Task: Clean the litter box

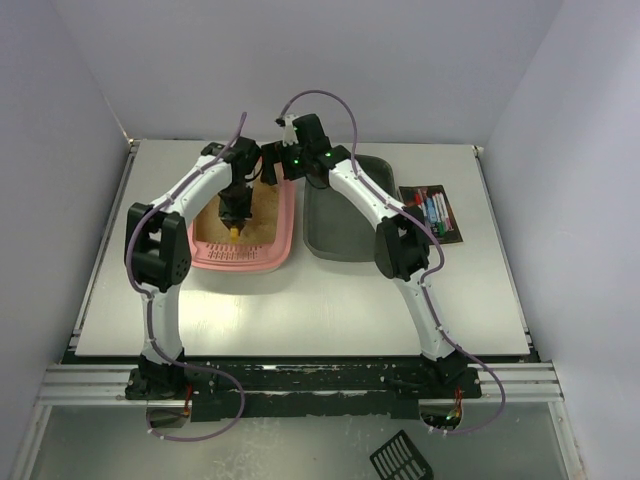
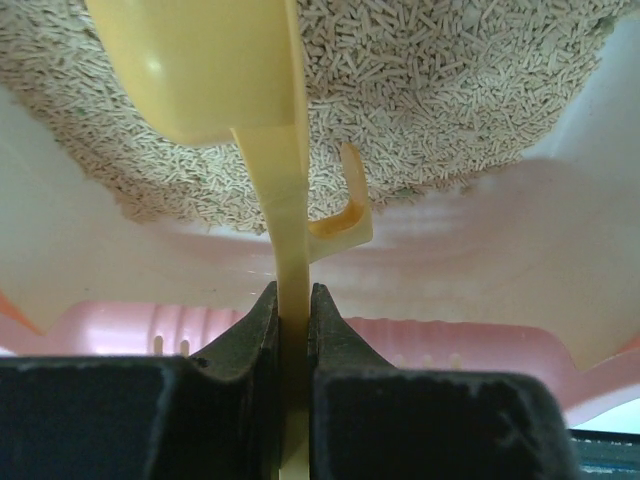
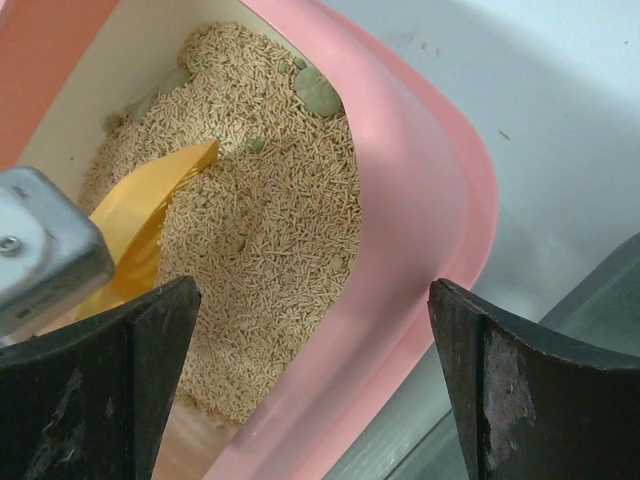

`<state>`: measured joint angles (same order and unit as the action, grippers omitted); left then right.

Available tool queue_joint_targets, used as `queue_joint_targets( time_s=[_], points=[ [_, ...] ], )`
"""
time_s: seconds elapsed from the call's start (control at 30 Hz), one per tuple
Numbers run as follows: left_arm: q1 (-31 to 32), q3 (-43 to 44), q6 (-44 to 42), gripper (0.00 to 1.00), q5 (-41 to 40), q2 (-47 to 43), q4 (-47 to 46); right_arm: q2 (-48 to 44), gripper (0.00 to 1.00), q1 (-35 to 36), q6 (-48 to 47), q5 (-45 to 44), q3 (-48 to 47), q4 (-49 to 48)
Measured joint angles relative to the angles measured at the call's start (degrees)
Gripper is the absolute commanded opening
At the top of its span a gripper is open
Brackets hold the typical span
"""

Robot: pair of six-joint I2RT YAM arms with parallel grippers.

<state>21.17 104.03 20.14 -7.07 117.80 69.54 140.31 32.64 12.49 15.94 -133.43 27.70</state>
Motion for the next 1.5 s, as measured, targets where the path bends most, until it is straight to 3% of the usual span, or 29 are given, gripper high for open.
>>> queue_joint_targets(
  time_s=[0.3,0.6,0.83,1.0,1.5],
  points=[
    [-0.1,-4.8,-0.2,0.07,7.0,0.5,-4.5,0.0,1.0,0.0,0.0,-0.8,0.4,0.0],
    [-1.5,-10.0,-0.3,0.07,23.3,-1.5,-13.8,0.0,1.0,0.0,-0.1,-1.8,2.2,0.0],
    [-4.4,-12.3,-0.1,0.07,30.9,-2.0,-17.2,0.0,1.0,0.0,-0.1,-1.8,2.8,-0.2],
    [-5.4,-11.9,-0.2,0.07,29.0,-2.3,-17.0,-0.3,1.0,0.0,-0.1,-1.8,3.6,-0.4],
    [-4.2,-1.9,-1.3,0.07,5.4,-2.5,-4.1,-2.7,1.0,0.0,-0.1,-1.4,6.1,-2.1]
  ],
)
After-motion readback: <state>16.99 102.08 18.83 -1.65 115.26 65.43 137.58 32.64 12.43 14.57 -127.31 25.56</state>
